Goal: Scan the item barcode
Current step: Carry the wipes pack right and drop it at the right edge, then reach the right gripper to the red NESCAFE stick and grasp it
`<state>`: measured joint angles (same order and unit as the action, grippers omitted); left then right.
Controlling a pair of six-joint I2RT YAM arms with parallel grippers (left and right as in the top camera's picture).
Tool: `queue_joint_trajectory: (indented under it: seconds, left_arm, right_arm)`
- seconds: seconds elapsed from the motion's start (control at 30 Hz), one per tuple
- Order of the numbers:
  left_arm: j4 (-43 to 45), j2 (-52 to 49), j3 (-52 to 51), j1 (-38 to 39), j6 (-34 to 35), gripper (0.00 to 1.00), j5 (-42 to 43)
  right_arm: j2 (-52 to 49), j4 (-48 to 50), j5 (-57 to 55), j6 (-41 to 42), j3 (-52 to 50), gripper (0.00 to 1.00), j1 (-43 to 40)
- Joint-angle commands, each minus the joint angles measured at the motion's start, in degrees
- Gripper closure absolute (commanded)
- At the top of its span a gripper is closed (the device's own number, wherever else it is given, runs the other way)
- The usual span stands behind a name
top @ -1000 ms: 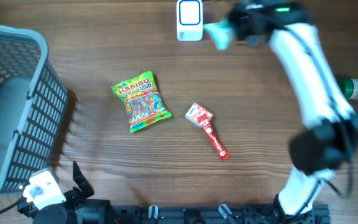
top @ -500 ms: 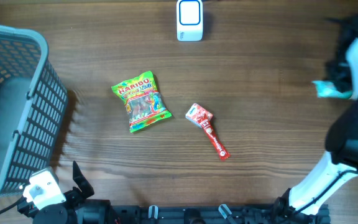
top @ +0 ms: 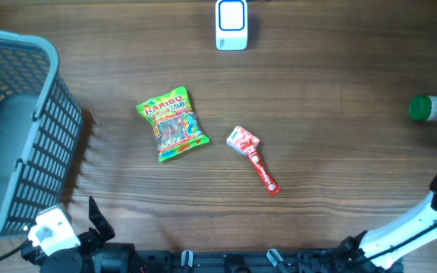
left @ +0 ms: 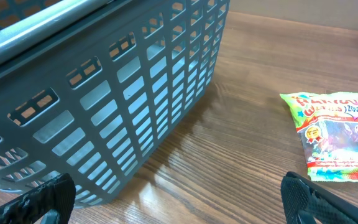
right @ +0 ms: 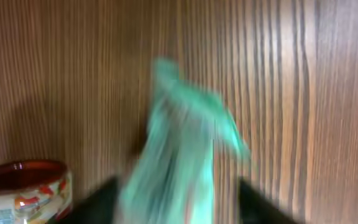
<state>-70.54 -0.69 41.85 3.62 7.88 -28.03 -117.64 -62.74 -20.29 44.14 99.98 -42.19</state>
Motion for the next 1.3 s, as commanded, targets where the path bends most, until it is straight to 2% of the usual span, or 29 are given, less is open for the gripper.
queue_joint_trajectory:
  seconds: [0.0, 0.1, 0.2, 0.3, 0.37, 0.5, 0.67, 0.8, 0.87, 1.0, 1.03, 1.13, 1.27]
  left_arm:
    - [0.2, 0.4, 0.0, -0.4, 0.3, 0.00, 0.0]
    - [0.2, 0.4, 0.0, -0.4, 0.3, 0.00, 0.0]
    - [0.2, 0.4, 0.0, -0.4, 0.3, 0.00, 0.0]
    - [0.2, 0.4, 0.0, -0.4, 0.3, 0.00, 0.0]
    - [0.2, 0.4, 0.0, -0.4, 0.3, 0.00, 0.0]
    - [0.2, 0.4, 0.0, -0.4, 0.3, 0.00, 0.0]
    - [0.2, 0.4, 0.0, -0.4, 0.3, 0.00, 0.0]
    - [0.2, 0.4, 0.0, -0.4, 0.3, 0.00, 0.0]
    - [0.2, 0.4, 0.0, -0.4, 0.3, 0.00, 0.0]
    - [0.2, 0.4, 0.0, -0.4, 0.3, 0.00, 0.0]
    - [0.2, 0.4, 0.0, -0.4, 0.3, 0.00, 0.0]
    - [0.2, 0.4, 0.0, -0.4, 0.3, 0.00, 0.0]
    - [0.2, 0.4, 0.0, -0.4, 0.3, 0.00, 0.0]
  right_arm:
    - [0.6, -1.8, 7.2, -8.3, 4.4, 0.00, 1.2]
    - [2.3, -7.3, 14.6, -10.3, 9.8, 0.00, 2.5]
    - [4.9, -14.2, 30.6, -19.6, 12.3, 0.00, 5.7]
    - [6.1, -23.4, 45.6, -36.7, 12.2, 0.00, 12.3]
    - [6.1, -28.9, 49.6, -47.0, 10.9, 0.00, 19.2]
    - [6.1, -29.4, 49.8, -47.6, 7.6, 0.00, 32.3]
    - [6.1, -24.5, 41.2, -49.2, 1.4, 0.02, 48.2]
    - [6.1, -21.7, 41.3, -51.8, -6.8, 0.06, 55.2]
    - [6.1, -20.3, 43.5, -55.2, -12.0, 0.10, 57.5]
    - [6.1, -9.3, 47.3, -60.7, -22.1, 0.10, 59.5]
    - [6.1, -6.1, 47.4, -60.9, -24.2, 0.06, 59.5]
    - [6.1, 0.3, 51.6, -66.3, -28.2, 0.05, 59.5]
    - [6.1, 1.5, 61.8, -75.7, -31.0, 0.05, 59.5]
